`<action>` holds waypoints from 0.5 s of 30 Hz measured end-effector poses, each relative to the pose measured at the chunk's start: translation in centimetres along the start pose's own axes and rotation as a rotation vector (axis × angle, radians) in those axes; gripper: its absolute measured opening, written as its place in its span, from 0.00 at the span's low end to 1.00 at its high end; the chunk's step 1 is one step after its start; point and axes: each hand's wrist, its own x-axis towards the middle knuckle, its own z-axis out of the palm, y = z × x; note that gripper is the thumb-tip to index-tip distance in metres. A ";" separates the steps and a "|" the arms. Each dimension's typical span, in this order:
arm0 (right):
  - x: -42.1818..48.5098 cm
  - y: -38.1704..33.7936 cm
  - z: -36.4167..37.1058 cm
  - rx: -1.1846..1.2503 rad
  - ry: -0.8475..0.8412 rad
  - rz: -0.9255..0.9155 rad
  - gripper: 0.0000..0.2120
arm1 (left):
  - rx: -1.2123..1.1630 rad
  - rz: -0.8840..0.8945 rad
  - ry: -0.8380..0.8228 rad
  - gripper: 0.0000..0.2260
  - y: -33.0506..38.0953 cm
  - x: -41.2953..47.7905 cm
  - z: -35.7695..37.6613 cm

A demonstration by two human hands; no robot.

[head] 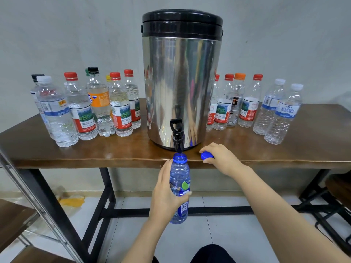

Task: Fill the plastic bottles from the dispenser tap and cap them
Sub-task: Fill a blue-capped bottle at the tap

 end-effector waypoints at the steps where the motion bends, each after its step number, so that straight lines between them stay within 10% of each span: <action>1: -0.2 -0.1 0.2 0.018 0.012 -0.015 0.17 | 0.007 0.003 0.001 0.47 0.1 -0.2 -0.3; 9: -3.7 -4.1 -2.4 0.598 0.319 -0.197 0.15 | -0.026 -0.030 0.043 0.49 1.1 -1.6 -3.5; 15: -5.5 -10.3 -7.3 0.486 0.117 -0.428 0.19 | 0.007 0.012 0.102 0.48 3.5 -2.2 -6.2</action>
